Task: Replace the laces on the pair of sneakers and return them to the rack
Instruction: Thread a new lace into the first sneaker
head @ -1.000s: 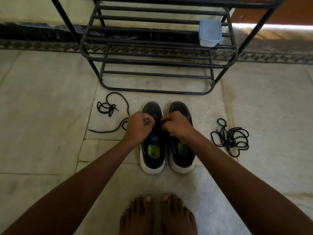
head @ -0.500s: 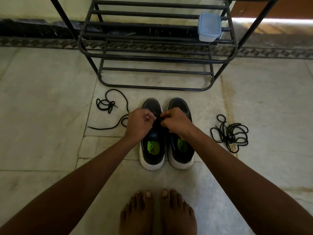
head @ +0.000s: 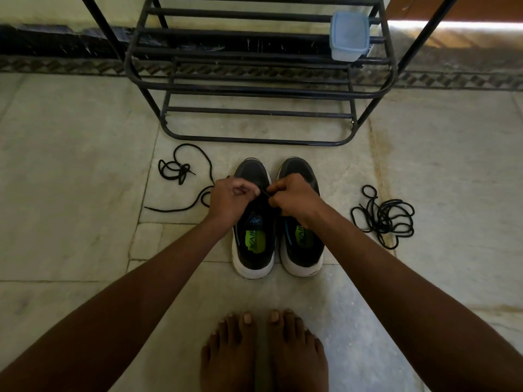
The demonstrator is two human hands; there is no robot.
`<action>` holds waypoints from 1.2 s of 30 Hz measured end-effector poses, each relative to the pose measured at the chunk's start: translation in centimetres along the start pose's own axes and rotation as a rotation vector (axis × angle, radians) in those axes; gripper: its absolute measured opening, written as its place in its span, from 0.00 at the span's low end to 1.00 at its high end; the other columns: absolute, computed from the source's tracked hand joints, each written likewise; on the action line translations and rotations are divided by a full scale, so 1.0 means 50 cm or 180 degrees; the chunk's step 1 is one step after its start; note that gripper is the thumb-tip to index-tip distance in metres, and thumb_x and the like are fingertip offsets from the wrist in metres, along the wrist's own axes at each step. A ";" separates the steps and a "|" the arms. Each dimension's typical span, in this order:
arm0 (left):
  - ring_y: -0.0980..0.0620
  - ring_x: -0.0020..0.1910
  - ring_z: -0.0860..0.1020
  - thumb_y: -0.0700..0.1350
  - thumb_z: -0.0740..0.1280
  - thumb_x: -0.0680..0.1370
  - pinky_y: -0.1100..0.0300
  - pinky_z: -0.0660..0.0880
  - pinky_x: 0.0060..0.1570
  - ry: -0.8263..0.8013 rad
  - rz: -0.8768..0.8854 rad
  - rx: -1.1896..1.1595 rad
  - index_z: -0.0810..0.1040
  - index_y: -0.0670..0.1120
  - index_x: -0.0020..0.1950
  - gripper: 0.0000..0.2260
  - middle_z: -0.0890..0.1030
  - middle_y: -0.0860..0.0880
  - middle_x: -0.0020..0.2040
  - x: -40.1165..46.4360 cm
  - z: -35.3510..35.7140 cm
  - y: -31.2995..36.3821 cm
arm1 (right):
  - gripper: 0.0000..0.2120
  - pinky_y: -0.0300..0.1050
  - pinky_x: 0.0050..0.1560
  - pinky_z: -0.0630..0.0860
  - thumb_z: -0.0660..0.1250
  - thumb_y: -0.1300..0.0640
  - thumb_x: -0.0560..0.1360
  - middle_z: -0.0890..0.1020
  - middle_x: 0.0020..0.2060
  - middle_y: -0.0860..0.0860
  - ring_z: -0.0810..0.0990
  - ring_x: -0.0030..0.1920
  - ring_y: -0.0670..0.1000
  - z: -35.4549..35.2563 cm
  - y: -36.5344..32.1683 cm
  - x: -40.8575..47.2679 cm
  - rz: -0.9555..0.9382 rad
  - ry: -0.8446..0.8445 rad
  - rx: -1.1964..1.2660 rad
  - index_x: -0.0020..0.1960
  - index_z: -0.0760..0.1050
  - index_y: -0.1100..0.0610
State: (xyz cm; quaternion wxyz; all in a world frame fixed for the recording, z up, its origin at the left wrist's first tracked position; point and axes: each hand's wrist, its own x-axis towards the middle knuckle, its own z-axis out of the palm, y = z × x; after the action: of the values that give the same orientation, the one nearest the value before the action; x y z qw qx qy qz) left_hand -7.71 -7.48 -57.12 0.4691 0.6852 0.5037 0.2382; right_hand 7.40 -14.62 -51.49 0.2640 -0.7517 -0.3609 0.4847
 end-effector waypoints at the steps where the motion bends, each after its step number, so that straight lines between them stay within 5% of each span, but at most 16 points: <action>1: 0.52 0.41 0.83 0.36 0.77 0.74 0.58 0.80 0.44 -0.0030 -0.0036 -0.0114 0.87 0.43 0.43 0.03 0.86 0.45 0.42 0.000 -0.003 -0.002 | 0.11 0.49 0.46 0.83 0.68 0.69 0.74 0.84 0.46 0.57 0.84 0.46 0.57 -0.001 0.000 0.001 0.0017 -0.0007 0.0048 0.52 0.84 0.60; 6: 0.53 0.40 0.83 0.36 0.77 0.74 0.57 0.81 0.46 -0.0158 -0.0163 -0.0361 0.86 0.48 0.42 0.06 0.85 0.47 0.41 0.002 -0.009 -0.006 | 0.12 0.49 0.46 0.83 0.68 0.71 0.73 0.84 0.47 0.57 0.83 0.47 0.56 -0.004 -0.001 0.004 0.0162 -0.0015 0.0170 0.53 0.84 0.60; 11: 0.41 0.47 0.84 0.37 0.76 0.75 0.49 0.82 0.52 -0.0234 -0.0220 -0.0441 0.87 0.40 0.47 0.03 0.86 0.41 0.46 0.001 -0.018 -0.010 | 0.12 0.59 0.52 0.84 0.69 0.70 0.73 0.84 0.48 0.58 0.84 0.51 0.57 -0.003 0.001 0.009 0.0232 0.0003 0.0246 0.52 0.84 0.60; 18: 0.60 0.37 0.82 0.36 0.77 0.74 0.61 0.79 0.43 -0.0163 -0.0090 -0.0293 0.86 0.48 0.43 0.07 0.85 0.50 0.39 0.001 -0.008 -0.004 | 0.12 0.58 0.53 0.84 0.69 0.70 0.73 0.84 0.48 0.57 0.83 0.51 0.56 -0.001 0.001 0.012 0.0247 -0.0021 0.0249 0.52 0.84 0.59; 36: 0.60 0.38 0.79 0.36 0.76 0.74 0.65 0.74 0.40 -0.0163 -0.0461 0.0330 0.83 0.50 0.41 0.10 0.81 0.56 0.36 0.023 0.011 0.014 | 0.28 0.52 0.48 0.86 0.76 0.68 0.72 0.80 0.60 0.58 0.84 0.54 0.57 -0.018 0.000 0.021 0.0389 -0.0356 0.0712 0.69 0.74 0.55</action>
State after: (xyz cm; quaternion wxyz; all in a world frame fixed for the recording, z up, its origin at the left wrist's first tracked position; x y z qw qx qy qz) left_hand -6.53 -6.70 -56.94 0.4617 0.6762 0.5514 0.1597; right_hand 8.51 -13.84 -51.68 0.2956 -0.7099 -0.2724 0.5783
